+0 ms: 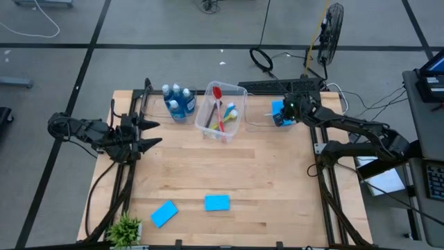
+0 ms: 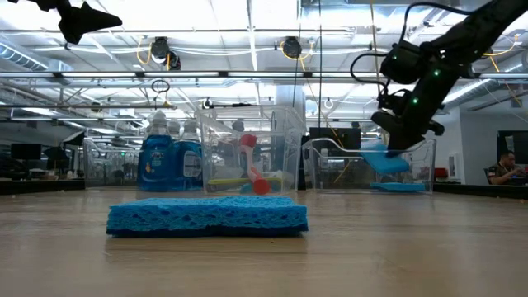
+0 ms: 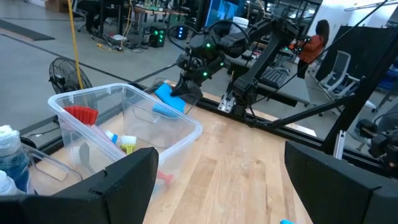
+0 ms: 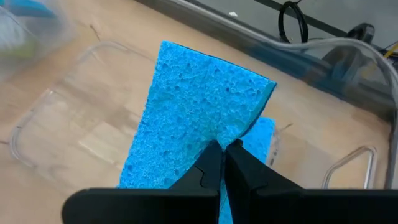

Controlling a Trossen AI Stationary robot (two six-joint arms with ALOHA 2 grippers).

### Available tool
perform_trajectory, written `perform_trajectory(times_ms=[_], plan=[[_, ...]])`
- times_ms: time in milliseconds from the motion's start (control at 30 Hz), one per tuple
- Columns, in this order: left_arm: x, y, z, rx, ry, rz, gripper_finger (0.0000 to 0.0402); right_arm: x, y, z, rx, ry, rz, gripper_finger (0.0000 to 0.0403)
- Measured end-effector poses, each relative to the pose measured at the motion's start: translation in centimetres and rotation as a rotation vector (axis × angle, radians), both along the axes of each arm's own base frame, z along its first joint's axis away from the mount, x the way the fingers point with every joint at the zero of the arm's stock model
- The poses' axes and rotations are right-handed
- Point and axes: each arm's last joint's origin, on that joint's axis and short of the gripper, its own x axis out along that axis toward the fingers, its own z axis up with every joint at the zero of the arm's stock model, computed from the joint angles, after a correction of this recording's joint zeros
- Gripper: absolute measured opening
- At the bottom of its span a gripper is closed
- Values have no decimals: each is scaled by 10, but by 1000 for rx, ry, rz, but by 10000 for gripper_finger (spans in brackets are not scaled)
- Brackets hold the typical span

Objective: Pick & Place Kitchen Sink Supplies
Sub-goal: Put the blue sponge into the right transparent bin

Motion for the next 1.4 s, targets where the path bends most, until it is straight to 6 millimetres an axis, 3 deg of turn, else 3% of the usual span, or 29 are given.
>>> perform_trajectory(times_ms=[400,1100,1400], plan=[[0,0,0,-1,0,1,349,-2,1,-4,5,26,12,19],[0,0,0,-8,-2,2,349,-1,0,-3,-15,14,8,104],[0,0,0,-7,-2,2,349,1,-2,5,-70,-49,11,123]])
